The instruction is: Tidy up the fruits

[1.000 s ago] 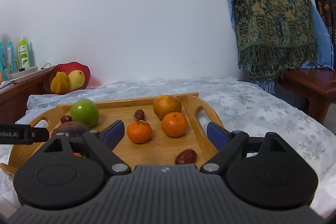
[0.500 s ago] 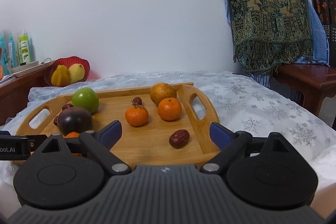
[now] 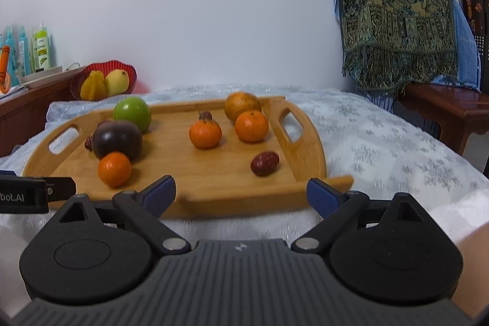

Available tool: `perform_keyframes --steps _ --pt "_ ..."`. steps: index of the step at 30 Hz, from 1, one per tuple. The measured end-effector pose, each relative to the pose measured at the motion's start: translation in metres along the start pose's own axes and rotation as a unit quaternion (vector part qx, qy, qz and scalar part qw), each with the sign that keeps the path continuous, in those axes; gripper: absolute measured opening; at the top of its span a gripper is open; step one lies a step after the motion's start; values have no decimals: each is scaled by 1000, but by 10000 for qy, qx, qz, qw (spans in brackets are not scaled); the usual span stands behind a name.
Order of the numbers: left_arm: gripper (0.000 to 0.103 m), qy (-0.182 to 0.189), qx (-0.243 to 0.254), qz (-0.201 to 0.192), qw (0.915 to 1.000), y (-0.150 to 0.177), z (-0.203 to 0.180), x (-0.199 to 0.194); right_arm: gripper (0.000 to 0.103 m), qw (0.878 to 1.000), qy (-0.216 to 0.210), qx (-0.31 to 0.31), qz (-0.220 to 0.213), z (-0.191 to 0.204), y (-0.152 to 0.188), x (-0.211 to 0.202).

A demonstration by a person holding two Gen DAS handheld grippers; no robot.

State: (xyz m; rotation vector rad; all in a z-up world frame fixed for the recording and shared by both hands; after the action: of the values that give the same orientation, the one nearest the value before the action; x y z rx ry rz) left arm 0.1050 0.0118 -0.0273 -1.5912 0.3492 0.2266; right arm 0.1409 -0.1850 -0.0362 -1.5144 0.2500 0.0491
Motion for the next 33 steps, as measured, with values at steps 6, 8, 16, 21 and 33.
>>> perform_keyframes --steps 6,8,16,21,33 --pt "102 25 -25 109 9999 7 -2 -1 100 9998 39 -62 161 -1 12 -1" --pt "102 30 -23 136 9999 9 -3 -2 100 9998 59 -77 199 -3 14 -1" --pt "102 -19 12 420 9991 21 -6 3 100 9993 116 -141 324 -8 22 5" --pt "102 -40 63 556 9984 26 -8 7 102 9987 108 -330 365 -5 25 6" --pt "103 -192 221 686 9972 30 -8 15 103 9981 177 -399 440 -6 28 13"
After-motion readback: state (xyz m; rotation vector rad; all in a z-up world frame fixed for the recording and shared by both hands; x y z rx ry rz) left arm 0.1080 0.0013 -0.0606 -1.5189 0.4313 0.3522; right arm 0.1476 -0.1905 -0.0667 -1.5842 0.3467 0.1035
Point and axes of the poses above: each gripper's, at about its wrist camera, not at the fingertips, and x roughly the way its jaws point, z to its left, y to its underside, the point moved 8 cm from there along x, roughly the way its jaws point, and after that the axes turned 13 degrees about -z, right-handed, at the moved point
